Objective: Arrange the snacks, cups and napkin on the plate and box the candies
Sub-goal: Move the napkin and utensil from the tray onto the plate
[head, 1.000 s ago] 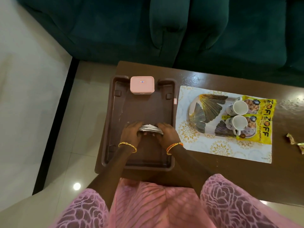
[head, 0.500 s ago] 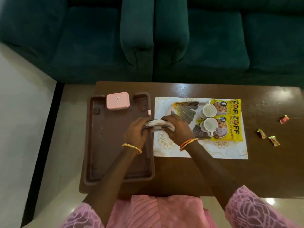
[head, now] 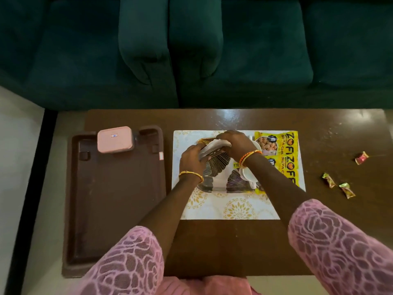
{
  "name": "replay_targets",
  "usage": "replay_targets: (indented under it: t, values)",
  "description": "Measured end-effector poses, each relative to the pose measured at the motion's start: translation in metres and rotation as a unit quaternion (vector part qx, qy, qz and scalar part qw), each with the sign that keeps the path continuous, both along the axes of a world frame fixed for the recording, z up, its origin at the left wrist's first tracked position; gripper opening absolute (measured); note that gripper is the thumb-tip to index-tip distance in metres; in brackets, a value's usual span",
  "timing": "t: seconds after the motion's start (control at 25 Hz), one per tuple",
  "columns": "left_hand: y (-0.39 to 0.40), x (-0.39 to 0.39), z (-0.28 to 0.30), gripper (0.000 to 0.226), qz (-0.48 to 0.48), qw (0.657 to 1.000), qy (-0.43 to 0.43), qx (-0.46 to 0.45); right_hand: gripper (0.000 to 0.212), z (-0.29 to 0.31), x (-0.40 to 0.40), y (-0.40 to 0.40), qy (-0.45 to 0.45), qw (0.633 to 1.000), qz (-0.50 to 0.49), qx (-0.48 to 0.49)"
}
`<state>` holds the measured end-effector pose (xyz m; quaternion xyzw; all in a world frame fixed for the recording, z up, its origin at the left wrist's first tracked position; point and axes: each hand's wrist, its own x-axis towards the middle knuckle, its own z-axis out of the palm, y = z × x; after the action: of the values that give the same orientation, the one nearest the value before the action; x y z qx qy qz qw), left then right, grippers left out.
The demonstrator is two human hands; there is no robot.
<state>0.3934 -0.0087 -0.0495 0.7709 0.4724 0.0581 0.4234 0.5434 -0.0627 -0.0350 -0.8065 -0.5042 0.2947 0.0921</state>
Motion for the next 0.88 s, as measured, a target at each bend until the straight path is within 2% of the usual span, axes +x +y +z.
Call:
replay_targets:
  t: [0.12,0.32,0.48,0.72,0.88]
  values:
    - [-0.004,0.01,-0.011,0.036,0.005,1.0,0.002,0.003,0.044,-0.014,0.01,-0.003,-0.011,1.0,0.006,-0.019]
    - [0.0,0.025,-0.014,0.039,-0.011,1.0,-0.006,0.013,0.038,-0.02,0.018,-0.009,-0.038,0.999,-0.017,0.032]
    - [-0.004,0.025,-0.022,0.037,-0.051,0.997,0.058,0.024,0.037,-0.026,0.015,-0.02,-0.037,0.998,-0.033,0.042]
    - [-0.004,0.025,-0.027,0.041,-0.027,0.992,0.12,0.018,0.037,-0.031,0.01,-0.023,-0.053,0.996,-0.06,0.044]
    - [-0.002,0.017,-0.025,0.044,0.018,0.995,0.088,-0.032,0.045,-0.025,0.004,-0.024,-0.058,0.994,-0.086,0.037]
